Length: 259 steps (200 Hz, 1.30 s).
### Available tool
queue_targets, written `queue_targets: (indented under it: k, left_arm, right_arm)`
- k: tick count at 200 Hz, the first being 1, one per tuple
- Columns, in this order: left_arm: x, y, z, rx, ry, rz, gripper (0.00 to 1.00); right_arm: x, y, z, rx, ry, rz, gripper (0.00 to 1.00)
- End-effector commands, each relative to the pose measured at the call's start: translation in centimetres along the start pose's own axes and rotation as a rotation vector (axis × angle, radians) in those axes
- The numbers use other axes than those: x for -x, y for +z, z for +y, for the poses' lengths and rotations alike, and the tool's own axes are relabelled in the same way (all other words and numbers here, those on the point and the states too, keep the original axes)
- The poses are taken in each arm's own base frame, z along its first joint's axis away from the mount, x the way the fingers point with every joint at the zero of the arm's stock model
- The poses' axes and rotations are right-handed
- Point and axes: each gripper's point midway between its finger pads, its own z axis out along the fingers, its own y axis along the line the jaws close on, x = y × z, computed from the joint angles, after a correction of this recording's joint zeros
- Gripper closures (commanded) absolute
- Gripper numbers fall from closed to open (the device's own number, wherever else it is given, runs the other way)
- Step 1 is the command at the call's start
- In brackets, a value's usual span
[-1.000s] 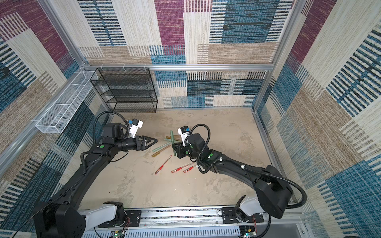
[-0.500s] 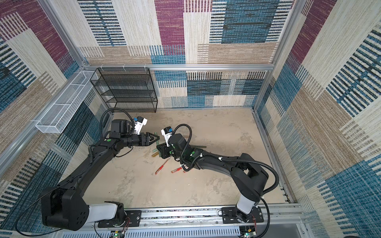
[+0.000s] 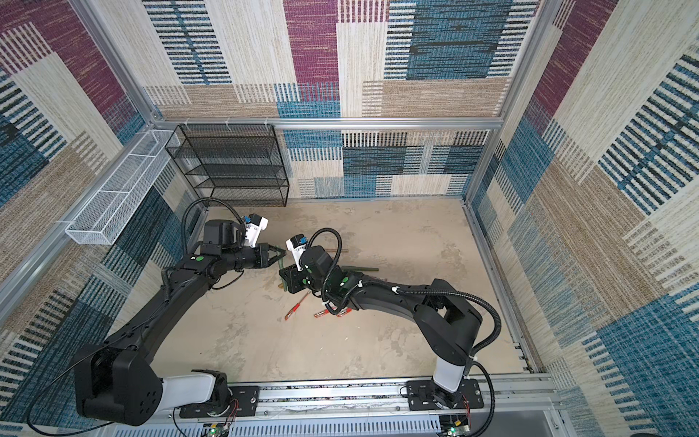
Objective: Open the pen caps
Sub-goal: 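Pull the right gripper away from the left gripper to uncap the pen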
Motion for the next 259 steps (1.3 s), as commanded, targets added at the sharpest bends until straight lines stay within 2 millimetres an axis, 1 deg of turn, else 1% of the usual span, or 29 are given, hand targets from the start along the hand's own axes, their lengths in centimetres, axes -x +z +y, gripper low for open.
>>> queue_targets:
  k: [1, 10, 21, 58, 80, 98, 115, 127, 153, 159, 178, 182, 202, 213, 221, 234, 247, 259]
  left_arm:
    - [0.4, -0.3, 0.1, 0.019, 0.002, -0.021, 0.99]
    - [0.3, -0.3, 0.1, 0.018, 0.004, -0.022, 1.00]
    - [0.3, -0.4, 0.0, 0.013, 0.009, -0.026, 1.00]
    - [0.3, -0.8, -0.1, 0.014, 0.011, -0.032, 1.00]
    - [0.3, -0.9, -0.2, 0.010, 0.017, -0.038, 1.00]
    - [0.5, -1.2, -0.2, 0.013, 0.015, -0.043, 1.00]
    - [0.7, -1.5, 0.2, 0.030, 0.018, -0.056, 1.00]
    - [1.0, -1.9, 0.4, 0.046, 0.019, -0.067, 1.00]
    - [1.9, -3.1, 1.3, 0.083, 0.000, -0.099, 1.00]
    - [2.2, -3.4, 1.6, 0.095, -0.005, -0.108, 1.00]
    - [3.3, -4.7, 2.1, 0.122, -0.016, -0.138, 1.00]
    - [3.7, -5.0, 2.7, 0.161, -0.022, -0.151, 1.00]
    - [4.7, -6.3, 3.7, 0.207, -0.050, -0.177, 1.00]
    - [5.0, -6.6, 4.3, 0.231, -0.057, -0.188, 1.00]
    - [5.1, -6.9, 4.7, 0.247, -0.057, -0.194, 1.00]
    - [5.2, -7.2, 5.7, 0.287, -0.064, -0.200, 1.00]
    - [5.2, -7.8, 6.9, 0.338, -0.070, -0.205, 1.00]
    - [5.0, -7.9, 8.0, 0.395, -0.044, -0.192, 1.00]
  right_arm:
    - [0.5, -0.2, 0.2, -0.002, -0.003, -0.023, 0.72]
    - [0.2, -0.2, 0.1, 0.001, 0.003, -0.027, 0.67]
    - [0.0, -0.1, -0.1, -0.001, 0.001, -0.022, 0.65]
    - [0.1, 0.4, -0.3, -0.018, -0.013, -0.016, 0.67]
    - [-0.4, 0.9, -0.5, -0.022, -0.026, 0.004, 0.75]
    - [-0.5, 1.2, -0.6, -0.028, -0.024, 0.015, 0.85]
    - [-1.3, 0.9, -0.8, -0.012, -0.011, 0.016, 0.96]
    - [-2.2, 1.0, -1.0, -0.012, -0.007, 0.042, 1.00]
    - [-4.1, 0.7, -1.2, -0.017, -0.007, 0.078, 1.00]
    - [-4.8, 0.7, -1.3, -0.014, -0.006, 0.089, 1.00]
    - [-6.7, 0.5, -2.1, -0.028, -0.002, 0.128, 1.00]
    - [-7.0, 0.4, -2.3, -0.036, 0.000, 0.134, 1.00]
    - [-7.9, -0.4, -2.6, -0.032, 0.026, 0.132, 1.00]
    - [-8.5, -0.7, -2.8, -0.027, 0.033, 0.133, 1.00]
    - [-8.7, -0.8, -3.2, -0.039, 0.030, 0.140, 1.00]
    - [-8.6, -1.1, -3.5, -0.066, 0.012, 0.144, 1.00]
    - [-7.8, -1.9, -3.4, -0.077, 0.000, 0.116, 1.00]
    - [-7.2, -2.7, -3.6, -0.096, -0.004, 0.087, 1.00]
